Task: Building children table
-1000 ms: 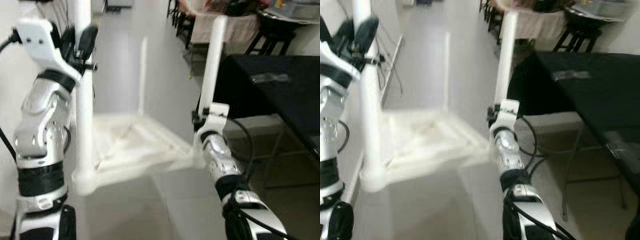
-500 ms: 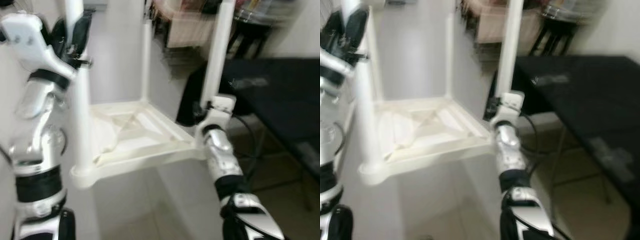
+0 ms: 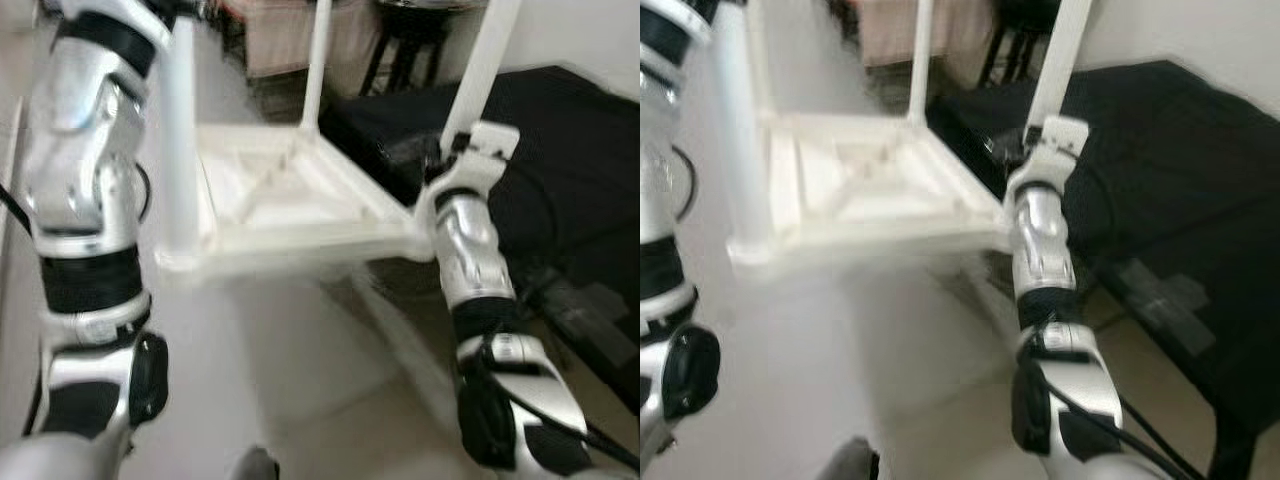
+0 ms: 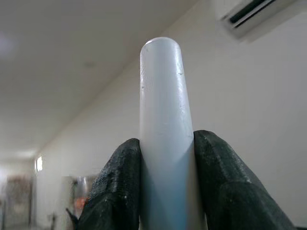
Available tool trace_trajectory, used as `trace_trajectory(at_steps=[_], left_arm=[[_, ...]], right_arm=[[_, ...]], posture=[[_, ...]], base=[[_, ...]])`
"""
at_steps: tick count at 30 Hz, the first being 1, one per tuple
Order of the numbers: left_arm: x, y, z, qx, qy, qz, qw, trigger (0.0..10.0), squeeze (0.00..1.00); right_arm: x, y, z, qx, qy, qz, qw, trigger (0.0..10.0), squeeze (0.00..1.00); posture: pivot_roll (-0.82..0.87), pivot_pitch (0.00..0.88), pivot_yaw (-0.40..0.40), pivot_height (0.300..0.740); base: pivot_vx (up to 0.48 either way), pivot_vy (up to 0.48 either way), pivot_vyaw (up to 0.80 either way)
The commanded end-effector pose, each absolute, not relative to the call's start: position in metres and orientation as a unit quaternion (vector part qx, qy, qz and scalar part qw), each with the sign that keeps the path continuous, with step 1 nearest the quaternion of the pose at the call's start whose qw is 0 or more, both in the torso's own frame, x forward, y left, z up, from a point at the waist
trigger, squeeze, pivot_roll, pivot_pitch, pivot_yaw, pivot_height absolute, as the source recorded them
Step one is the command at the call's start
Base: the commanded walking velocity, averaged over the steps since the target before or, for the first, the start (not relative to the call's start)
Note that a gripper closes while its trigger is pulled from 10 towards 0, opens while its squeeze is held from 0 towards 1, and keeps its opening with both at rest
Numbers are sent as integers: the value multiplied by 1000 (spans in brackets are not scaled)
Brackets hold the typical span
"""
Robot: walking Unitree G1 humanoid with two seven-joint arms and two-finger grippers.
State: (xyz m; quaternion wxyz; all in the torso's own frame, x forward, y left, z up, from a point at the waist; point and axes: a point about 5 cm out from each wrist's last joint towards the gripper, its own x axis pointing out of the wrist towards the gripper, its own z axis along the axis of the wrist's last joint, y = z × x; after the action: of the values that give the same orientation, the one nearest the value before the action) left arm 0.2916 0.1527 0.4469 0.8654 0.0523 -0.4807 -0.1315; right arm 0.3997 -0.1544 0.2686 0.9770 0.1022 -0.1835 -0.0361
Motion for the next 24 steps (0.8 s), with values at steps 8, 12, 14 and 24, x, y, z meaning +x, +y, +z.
trace_trajectory(at_steps=[8,12,14,24], left_arm=[[301,93,452,144,-484,-133,853,10000,0],[304,89,449,117,-476,-165,856,10000,0],[305,82,446,76,-466,-215,855,10000,0],[307,75,438,34,-445,-258,857,10000,0]], right_arm=[[368,-102,393,129,-436,152,878,0,0],[372,-114,398,69,-437,73,894,667,0],[373,-122,399,34,-437,28,899,1490,0],[379,-135,389,-5,-403,-19,915,2784,0]], posture=[[191,0,-8,740],[191,0,-1,740],[187,0,1,740],[179,0,4,740]], base=[[72,0,-108],[0,0,0],[0,0,0],[0,0,-640]])
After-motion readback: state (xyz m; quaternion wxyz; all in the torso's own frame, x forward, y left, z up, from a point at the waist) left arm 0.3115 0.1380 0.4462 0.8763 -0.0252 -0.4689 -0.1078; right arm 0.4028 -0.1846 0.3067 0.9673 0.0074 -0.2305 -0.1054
